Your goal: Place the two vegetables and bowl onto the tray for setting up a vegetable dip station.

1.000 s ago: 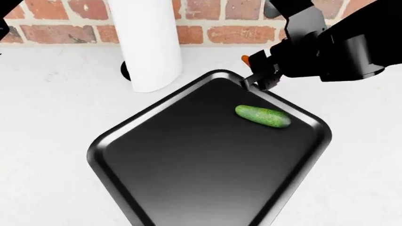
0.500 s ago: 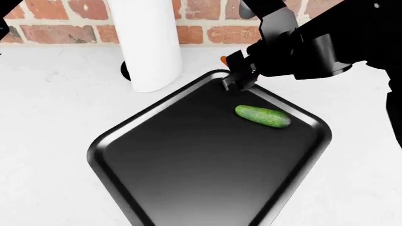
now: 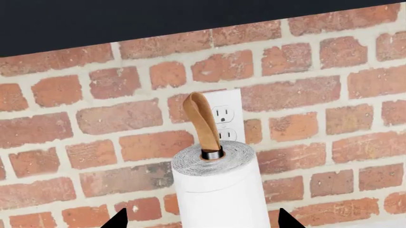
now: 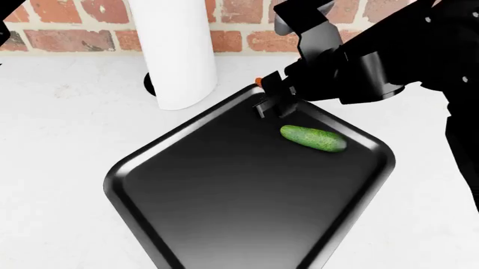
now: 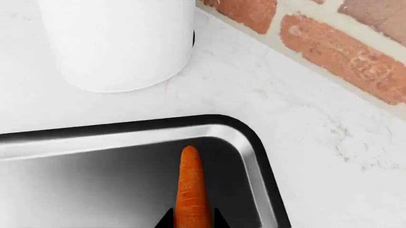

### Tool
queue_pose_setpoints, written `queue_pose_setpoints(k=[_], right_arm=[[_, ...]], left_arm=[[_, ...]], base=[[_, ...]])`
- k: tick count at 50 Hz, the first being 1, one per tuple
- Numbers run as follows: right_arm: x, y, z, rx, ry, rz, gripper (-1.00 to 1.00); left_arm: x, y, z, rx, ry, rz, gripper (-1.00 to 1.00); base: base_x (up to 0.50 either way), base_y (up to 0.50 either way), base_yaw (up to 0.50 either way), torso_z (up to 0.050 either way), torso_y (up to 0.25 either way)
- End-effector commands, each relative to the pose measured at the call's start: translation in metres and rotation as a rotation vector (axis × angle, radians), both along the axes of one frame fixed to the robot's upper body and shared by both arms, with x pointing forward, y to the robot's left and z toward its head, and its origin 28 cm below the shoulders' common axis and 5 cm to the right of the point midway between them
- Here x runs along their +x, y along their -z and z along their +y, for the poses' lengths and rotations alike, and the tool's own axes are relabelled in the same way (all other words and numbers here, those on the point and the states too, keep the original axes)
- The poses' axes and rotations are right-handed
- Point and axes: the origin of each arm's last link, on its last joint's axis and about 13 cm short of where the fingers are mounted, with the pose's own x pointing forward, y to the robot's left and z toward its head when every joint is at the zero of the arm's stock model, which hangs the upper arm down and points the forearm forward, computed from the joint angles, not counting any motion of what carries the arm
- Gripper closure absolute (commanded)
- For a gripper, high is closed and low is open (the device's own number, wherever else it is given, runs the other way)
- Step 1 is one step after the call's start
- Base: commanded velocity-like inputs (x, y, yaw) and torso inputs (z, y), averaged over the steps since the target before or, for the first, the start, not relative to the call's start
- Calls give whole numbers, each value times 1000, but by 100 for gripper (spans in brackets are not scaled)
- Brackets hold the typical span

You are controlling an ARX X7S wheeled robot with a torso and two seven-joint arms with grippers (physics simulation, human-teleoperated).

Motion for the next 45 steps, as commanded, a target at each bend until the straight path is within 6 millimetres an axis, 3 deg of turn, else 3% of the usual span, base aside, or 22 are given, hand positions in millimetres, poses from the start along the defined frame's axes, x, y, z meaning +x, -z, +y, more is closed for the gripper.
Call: queue_pose_setpoints(k=[1,18,19,32,45], right_arm=[[0,0,3,-1,-10,1,100],[0,-3,3,-5,-9,-4,100],[0,-2,3,-7,-7,-6,-100],[-2,-9,0,5,2,-27,-100],[-23,-43,-3,231,69,-237,-100]], left_arm=[[0,0,0,0,0,-1,-100],[0,0,0,-1,1,0,-100],[0,0,0,1,-1,0,-100],[0,0,0,0,3,0,-100],[-2,-2,0,0,3,-6,-100]], base=[[0,0,0,0,0],[0,0,0,0,0],[0,0,0,0,0],[0,0,0,0,0],[0,0,0,0,0]])
